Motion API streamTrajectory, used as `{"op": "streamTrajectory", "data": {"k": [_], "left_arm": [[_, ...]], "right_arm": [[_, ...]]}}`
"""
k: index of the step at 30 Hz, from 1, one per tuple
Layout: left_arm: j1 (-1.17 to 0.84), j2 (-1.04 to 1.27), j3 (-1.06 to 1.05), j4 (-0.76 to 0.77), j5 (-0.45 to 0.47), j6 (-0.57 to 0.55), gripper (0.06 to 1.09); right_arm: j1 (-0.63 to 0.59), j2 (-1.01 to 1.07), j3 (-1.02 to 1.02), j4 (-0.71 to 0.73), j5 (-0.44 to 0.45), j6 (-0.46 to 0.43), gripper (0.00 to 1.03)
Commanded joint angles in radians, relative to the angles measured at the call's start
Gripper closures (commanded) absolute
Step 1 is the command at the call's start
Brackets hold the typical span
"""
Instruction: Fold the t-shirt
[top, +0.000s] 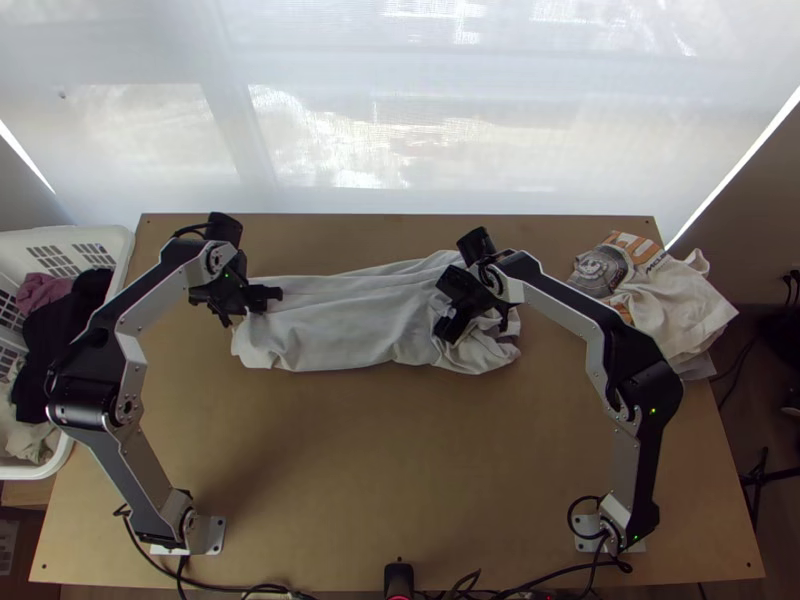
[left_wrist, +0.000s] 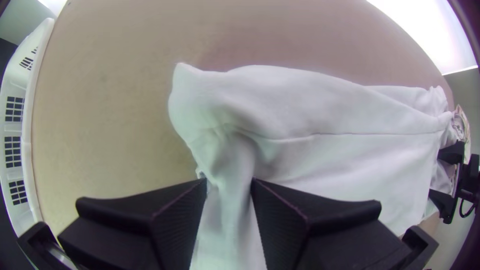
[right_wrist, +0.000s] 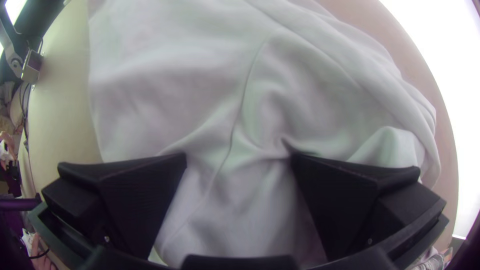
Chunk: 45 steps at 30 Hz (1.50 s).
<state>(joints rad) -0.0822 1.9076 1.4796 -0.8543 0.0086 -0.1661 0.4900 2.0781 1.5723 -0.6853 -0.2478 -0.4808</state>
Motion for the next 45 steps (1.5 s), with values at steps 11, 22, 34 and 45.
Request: {"op": "streamTrajectory", "data": {"k": [11,22,34,45], "left_arm": [[0.015,0.044,-0.002,0.054,-0.047,0.022,0.59],[0.01,0.074,0.001,0.054,-0.045,0.014,0.59],[-0.042,0.119,0.019,0.026,0.024,-0.004,0.8],[-0.044,0.079,0.105,-0.043,0.088,-0.012,1.05]], "right_arm": [[-0.001,-0.001,-0.005,0.0,0.002,0.001,0.05],[-0.001,-0.009,-0.008,0.0,0.002,-0.001,0.05],[0.001,-0.023,-0.009,0.0,0.005,0.004,0.05],[0.002,-0.041,-0.021,0.0,0.016,0.008,0.05]]}}
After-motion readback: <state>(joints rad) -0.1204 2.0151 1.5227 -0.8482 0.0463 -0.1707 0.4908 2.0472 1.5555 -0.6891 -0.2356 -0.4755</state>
